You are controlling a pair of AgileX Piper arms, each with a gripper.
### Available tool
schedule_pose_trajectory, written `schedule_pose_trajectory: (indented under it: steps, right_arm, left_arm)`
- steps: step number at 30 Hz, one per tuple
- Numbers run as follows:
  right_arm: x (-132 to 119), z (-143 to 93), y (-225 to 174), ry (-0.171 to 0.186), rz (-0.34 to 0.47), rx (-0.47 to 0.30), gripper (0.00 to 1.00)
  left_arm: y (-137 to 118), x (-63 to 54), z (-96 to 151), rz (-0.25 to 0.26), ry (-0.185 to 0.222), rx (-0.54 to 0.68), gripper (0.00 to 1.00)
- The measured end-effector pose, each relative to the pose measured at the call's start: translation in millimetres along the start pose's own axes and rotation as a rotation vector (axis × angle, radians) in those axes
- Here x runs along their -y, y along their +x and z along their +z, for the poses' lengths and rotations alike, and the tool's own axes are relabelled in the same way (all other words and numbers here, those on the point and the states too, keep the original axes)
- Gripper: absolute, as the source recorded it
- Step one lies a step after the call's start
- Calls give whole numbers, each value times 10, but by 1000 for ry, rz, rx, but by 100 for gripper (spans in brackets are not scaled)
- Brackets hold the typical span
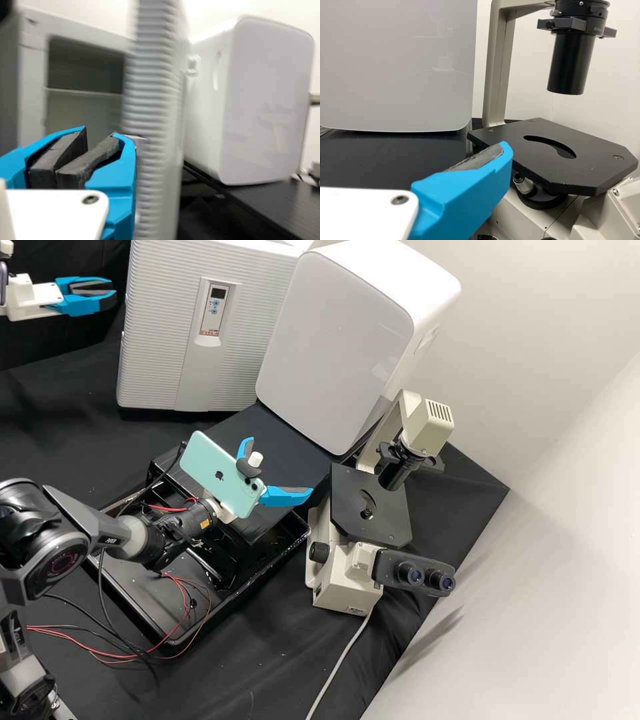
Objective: Open the incubator door
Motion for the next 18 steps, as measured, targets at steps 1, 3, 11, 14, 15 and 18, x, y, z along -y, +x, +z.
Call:
schedule_pose_trajectory:
  steps: [1,3,11,14,15,18]
  right_arm:
    - [0,0,0,0,0,0,100]
    - [0,0,0,0,0,0,100]
    - [0,0,0,0,0,0,100]
    - [0,0,0,0,0,0,100]
    - [0,0,0,0,0,0,100]
    - [0,0,0,0,0,0,100]
  left_arm:
    - [-35,-23,-3,21,-13,-22,0]
    - [-89,-65,-29,58,-20,-89,0]
    - [-259,-110,-249,131,-42,-423,0]
    - [-267,-80,-289,120,-18,-499,0]
    - [-262,-54,-298,109,-1,-524,0]
    - [-239,40,-318,61,60,-576,0]
